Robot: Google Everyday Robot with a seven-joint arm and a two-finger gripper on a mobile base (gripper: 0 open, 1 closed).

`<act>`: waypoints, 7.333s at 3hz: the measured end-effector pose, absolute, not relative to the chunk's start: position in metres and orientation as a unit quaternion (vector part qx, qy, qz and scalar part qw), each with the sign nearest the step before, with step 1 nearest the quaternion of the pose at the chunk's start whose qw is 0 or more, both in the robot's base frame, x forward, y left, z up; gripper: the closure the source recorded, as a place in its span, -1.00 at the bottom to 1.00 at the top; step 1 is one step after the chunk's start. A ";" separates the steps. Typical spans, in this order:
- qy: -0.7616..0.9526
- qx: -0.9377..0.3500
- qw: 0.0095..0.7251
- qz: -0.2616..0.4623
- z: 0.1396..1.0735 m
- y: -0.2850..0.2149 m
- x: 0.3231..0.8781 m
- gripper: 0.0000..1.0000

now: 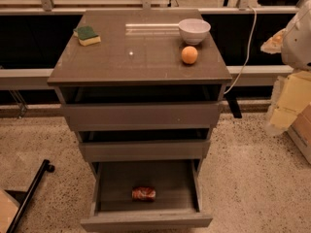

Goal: Pick coke can from bottom drawer and place on counter

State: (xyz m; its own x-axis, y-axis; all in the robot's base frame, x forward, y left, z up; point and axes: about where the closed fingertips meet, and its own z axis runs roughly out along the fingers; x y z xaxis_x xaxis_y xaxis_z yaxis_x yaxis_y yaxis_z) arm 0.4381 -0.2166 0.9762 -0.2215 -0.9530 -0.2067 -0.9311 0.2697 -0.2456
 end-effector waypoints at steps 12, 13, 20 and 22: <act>0.815 -0.534 0.219 0.052 0.732 -0.141 0.502 -1.00; 0.803 -0.525 0.269 0.081 0.699 -0.125 0.525 -1.00; 0.794 -0.507 0.290 0.171 0.562 -0.074 0.543 -1.00; 0.788 -0.515 0.279 0.190 0.499 -0.054 0.554 -1.00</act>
Offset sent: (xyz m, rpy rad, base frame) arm 0.0246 -0.0043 -0.0379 0.0588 0.0421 -0.2133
